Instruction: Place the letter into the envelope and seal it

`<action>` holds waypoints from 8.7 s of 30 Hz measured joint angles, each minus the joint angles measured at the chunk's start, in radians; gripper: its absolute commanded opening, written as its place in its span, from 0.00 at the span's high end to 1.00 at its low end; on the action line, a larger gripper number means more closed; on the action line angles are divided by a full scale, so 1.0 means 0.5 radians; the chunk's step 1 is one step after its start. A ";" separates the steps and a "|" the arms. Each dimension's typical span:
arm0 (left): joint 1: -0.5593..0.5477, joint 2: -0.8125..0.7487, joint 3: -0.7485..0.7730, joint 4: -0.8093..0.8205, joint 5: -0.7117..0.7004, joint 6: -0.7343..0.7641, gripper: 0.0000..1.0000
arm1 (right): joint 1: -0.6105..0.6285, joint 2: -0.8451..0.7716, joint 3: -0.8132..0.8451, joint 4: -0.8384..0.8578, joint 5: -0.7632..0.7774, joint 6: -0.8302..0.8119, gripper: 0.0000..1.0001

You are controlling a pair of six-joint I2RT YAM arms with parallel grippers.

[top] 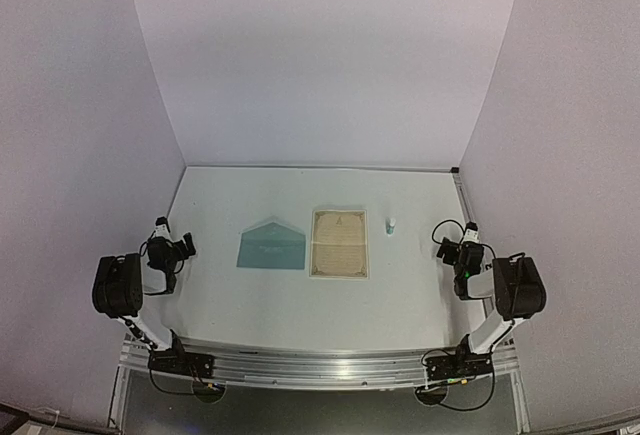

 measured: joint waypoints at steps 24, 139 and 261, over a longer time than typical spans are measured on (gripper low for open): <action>-0.953 -1.016 0.393 -1.304 0.683 1.138 0.00 | 0.110 -1.141 1.082 -2.191 -0.470 0.561 0.02; -1.698 0.091 1.464 -1.084 0.729 1.990 1.00 | 0.954 -0.417 1.896 -3.027 -0.989 1.765 0.03; -1.359 -0.336 2.054 -1.669 1.856 -0.230 0.09 | 1.247 -0.437 2.396 -1.295 -1.687 0.424 1.00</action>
